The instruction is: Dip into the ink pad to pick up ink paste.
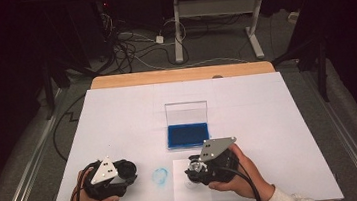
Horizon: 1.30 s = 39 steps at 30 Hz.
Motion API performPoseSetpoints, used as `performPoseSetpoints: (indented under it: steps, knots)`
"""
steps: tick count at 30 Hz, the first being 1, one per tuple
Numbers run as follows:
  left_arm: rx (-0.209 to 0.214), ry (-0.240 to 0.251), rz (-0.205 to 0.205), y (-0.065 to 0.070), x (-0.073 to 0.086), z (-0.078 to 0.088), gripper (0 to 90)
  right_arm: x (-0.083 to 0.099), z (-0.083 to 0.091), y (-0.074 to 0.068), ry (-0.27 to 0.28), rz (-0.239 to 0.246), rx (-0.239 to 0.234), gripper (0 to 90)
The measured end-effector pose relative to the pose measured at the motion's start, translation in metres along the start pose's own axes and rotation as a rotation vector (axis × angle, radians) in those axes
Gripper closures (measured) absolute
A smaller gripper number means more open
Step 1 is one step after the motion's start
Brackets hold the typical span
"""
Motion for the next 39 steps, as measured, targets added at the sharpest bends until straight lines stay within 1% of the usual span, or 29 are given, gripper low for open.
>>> performPoseSetpoints:
  steps: [4,6,7,8,13,16,21,28,33,38,39]
  knots:
    - [0.001,0.0,-0.001,0.0,0.0,0.0,36.7,0.004,-0.009,-0.003,-0.016,0.005,-0.002,56.2]
    - [0.002,0.0,0.0,0.0,0.0,0.0,36.7,0.004,-0.012,-0.003,-0.009,0.0,-0.002,56.2]
    - [0.002,-0.001,0.0,0.0,0.0,0.0,36.7,0.005,-0.013,-0.003,-0.011,0.003,-0.012,56.2]
    - [0.002,-0.001,0.0,0.0,0.0,0.0,36.7,0.004,-0.013,-0.004,-0.001,-0.004,-0.017,56.2]
    - [0.002,0.004,0.002,0.0,0.0,0.001,36.7,0.004,-0.017,-0.005,0.017,-0.003,-0.005,56.1]
    - [0.002,0.004,0.003,-0.001,0.0,0.001,36.7,0.003,-0.018,-0.006,0.027,-0.003,-0.01,56.1]
    - [0.003,0.003,0.002,0.0,0.0,0.0,36.7,0.004,-0.019,-0.007,0.025,-0.001,-0.013,56.1]
    - [0.001,0.0,-0.001,0.0,0.0,0.0,36.7,0.005,-0.021,-0.009,0.025,0.0,-0.006,56.1]
    - [0.001,-0.001,-0.001,0.0,0.0,0.0,36.7,0.007,-0.022,-0.01,0.014,0.009,0.006,56.1]
    - [0.001,-0.001,-0.002,0.001,0.0,0.0,36.7,0.007,-0.021,-0.011,0.031,0.002,-0.001,56.1]
    - [0.001,-0.001,-0.001,0.001,0.0,0.0,36.7,0.007,-0.021,-0.011,0.029,0.007,0.002,56.1]
Point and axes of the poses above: each handheld gripper's, and its own axes: z roughly backward along the jaws, x roughly out of its underside, y roughly to its right, the point moved 10 cm from there along -z, roughly forward along the jaws, and after that the axes turned 11 degrees about -y, right-handed, at the moved point
